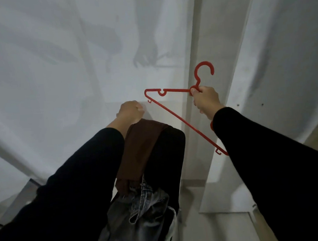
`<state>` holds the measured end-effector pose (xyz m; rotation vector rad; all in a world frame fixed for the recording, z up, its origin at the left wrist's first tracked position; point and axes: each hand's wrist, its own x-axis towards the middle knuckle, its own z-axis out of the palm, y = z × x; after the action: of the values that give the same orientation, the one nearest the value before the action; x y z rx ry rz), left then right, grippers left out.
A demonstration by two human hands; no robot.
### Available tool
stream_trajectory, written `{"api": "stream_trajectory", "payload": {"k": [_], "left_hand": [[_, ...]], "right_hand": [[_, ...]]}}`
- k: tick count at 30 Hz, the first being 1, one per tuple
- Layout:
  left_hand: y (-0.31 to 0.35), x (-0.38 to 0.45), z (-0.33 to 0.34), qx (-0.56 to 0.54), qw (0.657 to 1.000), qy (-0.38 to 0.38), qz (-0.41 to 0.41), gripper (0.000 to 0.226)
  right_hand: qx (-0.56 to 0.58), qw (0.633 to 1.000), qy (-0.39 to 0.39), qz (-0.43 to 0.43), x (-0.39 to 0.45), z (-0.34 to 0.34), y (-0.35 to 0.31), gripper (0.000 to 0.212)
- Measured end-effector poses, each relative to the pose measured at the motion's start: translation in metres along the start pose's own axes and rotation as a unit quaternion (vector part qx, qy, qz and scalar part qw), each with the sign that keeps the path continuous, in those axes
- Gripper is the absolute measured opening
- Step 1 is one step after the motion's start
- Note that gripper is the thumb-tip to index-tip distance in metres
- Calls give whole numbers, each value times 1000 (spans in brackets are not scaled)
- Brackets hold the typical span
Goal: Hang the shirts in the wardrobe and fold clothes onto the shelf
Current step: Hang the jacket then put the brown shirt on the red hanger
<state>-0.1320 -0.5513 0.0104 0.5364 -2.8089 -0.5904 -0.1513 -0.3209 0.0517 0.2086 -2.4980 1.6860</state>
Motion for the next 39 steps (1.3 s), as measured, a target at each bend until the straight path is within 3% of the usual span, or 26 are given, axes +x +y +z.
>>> {"api": "stream_trajectory", "payload": {"k": [4, 9, 18, 25, 30, 32, 35, 38, 39], "left_hand": [[-9, 25, 29, 73, 994, -79, 3, 30], [-21, 75, 68, 85, 988, -117, -49, 36], [-41, 132, 114, 71, 977, -68, -190, 49], [-49, 151, 120, 76, 983, -35, -162, 21], [-46, 137, 119, -70, 981, 19, -181, 19], [-44, 133, 110, -163, 962, 45, -217, 24], [-48, 132, 91, -300, 906, 80, -286, 33], [-51, 122, 60, -446, 830, 111, -316, 40], [-51, 117, 49, -513, 790, 119, -315, 39]], "right_hand": [[-17, 1000, -2, 12, 31, 20, 9, 31], [-29, 999, -14, 24, 83, 37, 26, 29], [-56, 994, -85, 33, 169, 87, 62, 31], [-56, 988, -128, 62, 190, 127, 89, 34], [-51, 987, -131, 84, 185, 136, 87, 35], [-48, 987, -127, 84, 181, 137, 79, 34], [-44, 990, -108, 81, 169, 135, 66, 26], [-21, 993, -84, 77, 150, 130, 52, 26], [-13, 994, -75, 77, 142, 126, 46, 26]]}}
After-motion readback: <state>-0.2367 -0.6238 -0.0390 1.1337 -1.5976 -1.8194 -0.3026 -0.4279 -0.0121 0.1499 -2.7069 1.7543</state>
